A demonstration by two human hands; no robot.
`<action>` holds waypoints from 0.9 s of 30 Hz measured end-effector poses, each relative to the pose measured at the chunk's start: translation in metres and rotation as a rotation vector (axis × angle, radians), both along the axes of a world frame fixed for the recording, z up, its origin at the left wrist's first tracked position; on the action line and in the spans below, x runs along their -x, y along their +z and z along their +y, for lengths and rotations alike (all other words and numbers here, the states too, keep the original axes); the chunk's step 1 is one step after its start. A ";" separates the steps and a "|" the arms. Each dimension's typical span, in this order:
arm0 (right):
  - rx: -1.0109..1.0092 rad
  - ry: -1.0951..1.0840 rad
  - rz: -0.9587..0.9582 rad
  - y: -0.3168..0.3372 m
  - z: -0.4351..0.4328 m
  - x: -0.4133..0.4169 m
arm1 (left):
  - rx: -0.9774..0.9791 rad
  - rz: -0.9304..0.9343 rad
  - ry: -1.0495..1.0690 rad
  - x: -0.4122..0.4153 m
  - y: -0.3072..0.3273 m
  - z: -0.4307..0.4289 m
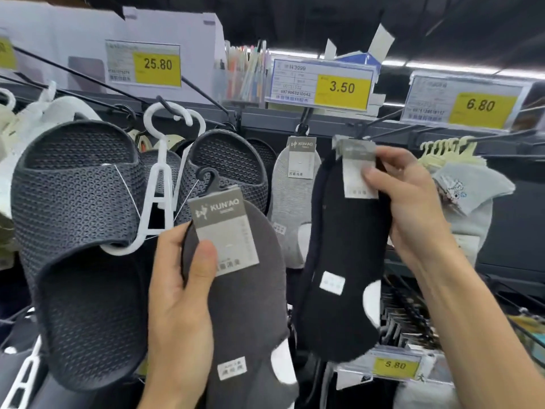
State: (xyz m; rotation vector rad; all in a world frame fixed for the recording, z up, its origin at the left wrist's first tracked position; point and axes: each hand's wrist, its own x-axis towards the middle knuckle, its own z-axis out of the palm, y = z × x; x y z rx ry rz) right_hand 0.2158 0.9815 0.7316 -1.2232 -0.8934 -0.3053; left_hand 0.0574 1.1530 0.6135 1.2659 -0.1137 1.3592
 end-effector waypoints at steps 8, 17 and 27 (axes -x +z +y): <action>0.307 -0.322 -0.275 0.024 0.058 -0.046 | -0.028 0.033 -0.018 -0.002 -0.004 -0.010; 0.367 -0.304 -0.386 0.015 0.071 -0.066 | -0.048 0.102 -0.003 0.001 -0.003 -0.009; 0.243 -0.379 -0.355 -0.007 0.045 0.003 | -0.184 0.142 -0.053 -0.013 0.013 -0.016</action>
